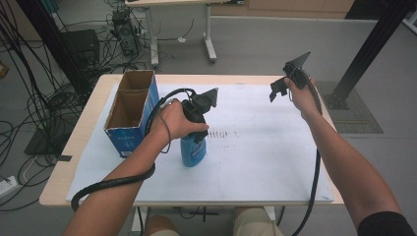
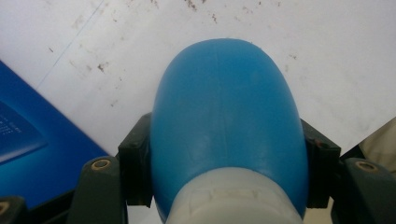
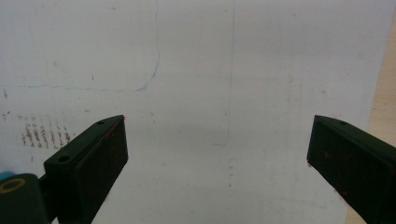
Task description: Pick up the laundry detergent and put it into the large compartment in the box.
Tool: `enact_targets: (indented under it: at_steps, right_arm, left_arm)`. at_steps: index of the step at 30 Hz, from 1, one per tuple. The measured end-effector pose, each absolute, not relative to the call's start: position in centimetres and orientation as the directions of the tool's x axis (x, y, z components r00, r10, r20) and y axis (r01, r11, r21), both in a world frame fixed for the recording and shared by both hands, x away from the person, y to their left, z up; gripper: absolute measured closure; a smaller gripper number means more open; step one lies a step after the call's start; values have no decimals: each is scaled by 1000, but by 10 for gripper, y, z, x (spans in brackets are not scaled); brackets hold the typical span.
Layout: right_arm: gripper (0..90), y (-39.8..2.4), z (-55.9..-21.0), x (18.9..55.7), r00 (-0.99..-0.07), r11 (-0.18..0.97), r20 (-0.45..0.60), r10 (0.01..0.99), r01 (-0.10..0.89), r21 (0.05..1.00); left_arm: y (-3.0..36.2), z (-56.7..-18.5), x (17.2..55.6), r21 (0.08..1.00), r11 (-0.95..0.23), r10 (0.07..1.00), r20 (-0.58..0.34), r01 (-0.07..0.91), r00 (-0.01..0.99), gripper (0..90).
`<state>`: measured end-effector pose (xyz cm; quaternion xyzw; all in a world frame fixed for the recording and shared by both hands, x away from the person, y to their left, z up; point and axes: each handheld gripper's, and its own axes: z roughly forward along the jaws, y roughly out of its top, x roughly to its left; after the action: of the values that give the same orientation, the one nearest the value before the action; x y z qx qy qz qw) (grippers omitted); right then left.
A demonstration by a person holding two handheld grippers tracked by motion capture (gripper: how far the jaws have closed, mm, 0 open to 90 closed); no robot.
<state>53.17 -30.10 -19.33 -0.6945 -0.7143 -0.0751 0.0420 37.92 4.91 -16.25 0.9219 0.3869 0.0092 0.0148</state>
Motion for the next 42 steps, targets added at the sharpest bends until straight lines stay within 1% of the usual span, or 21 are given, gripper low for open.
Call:
enact_targets:
  at_steps: [42]
  right_arm:
    - [51,-300,-194,533,-35,28,162,986,998,47]
  left_arm:
    - [49,-163,380,33,-706,708,4,708,706,371]
